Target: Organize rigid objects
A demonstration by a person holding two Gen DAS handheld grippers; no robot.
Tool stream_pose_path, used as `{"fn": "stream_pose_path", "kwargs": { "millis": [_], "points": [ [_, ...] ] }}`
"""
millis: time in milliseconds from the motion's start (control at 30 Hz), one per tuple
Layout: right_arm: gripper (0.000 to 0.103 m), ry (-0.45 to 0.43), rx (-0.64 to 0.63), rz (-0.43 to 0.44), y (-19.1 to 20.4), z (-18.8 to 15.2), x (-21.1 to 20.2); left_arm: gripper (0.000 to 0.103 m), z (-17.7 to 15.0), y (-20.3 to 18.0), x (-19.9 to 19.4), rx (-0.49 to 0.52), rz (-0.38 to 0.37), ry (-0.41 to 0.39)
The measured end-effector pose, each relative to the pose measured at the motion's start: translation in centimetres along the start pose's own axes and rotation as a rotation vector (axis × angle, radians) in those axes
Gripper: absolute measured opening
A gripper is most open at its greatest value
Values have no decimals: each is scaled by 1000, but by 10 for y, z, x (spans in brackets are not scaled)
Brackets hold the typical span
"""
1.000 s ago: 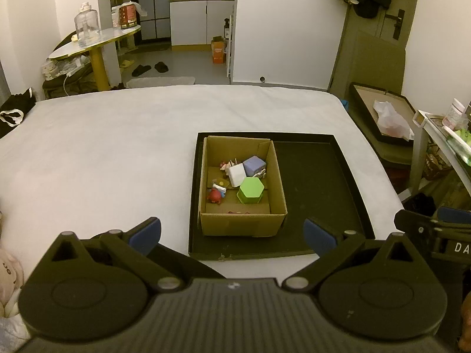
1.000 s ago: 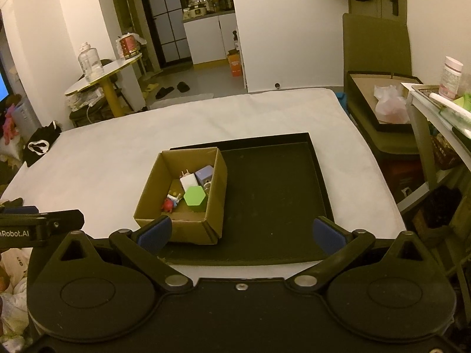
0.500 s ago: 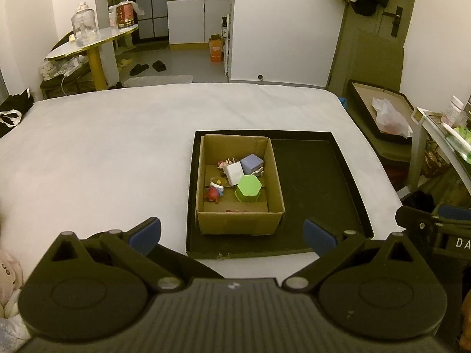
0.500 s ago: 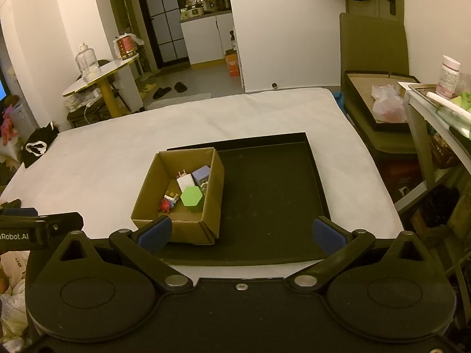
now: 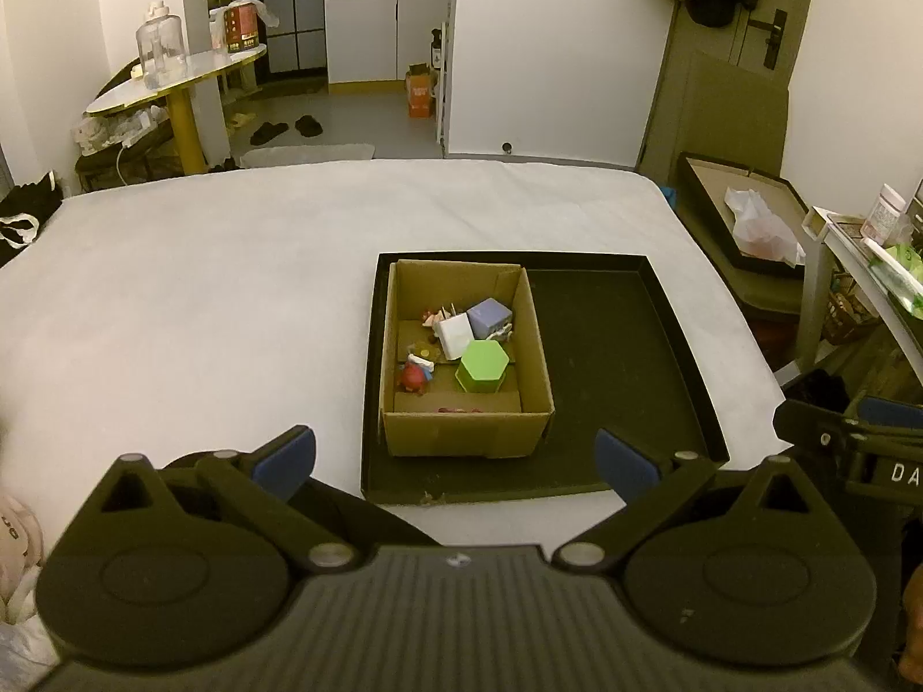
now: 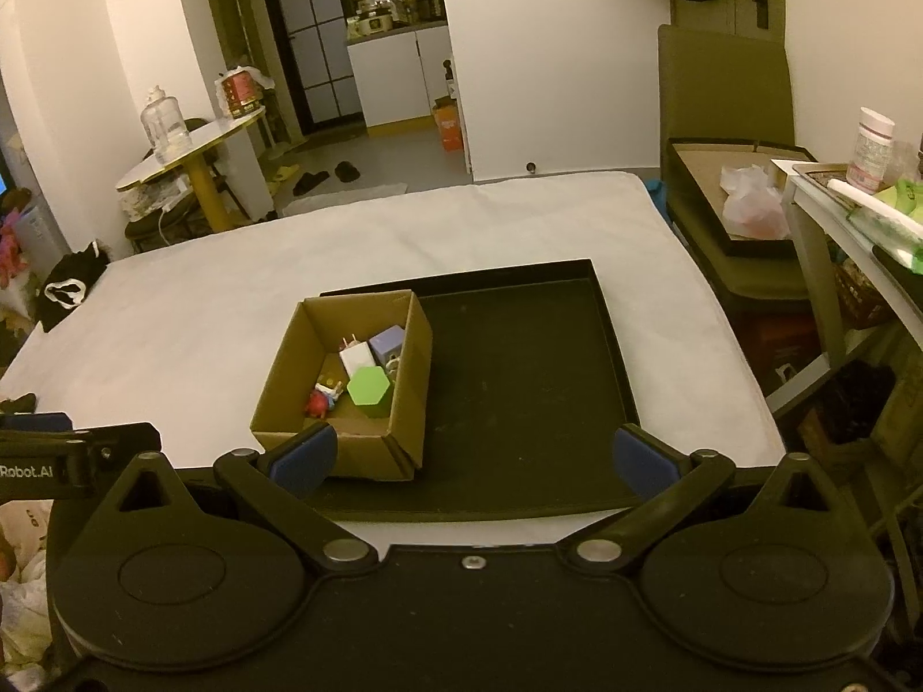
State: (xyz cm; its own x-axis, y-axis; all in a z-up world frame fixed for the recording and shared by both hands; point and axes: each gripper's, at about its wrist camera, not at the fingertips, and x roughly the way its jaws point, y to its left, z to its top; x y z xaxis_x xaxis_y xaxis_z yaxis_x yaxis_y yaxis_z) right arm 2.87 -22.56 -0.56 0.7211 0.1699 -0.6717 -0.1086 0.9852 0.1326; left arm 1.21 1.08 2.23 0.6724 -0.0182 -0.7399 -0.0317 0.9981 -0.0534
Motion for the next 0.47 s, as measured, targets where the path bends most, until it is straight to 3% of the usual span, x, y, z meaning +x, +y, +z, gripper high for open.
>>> {"fn": "stream_pose_path", "kwargs": {
  "millis": [467],
  "points": [
    [103, 8, 4, 5, 0, 0, 4, 102, 2, -6, -3, 22, 13, -12]
  ]
}}
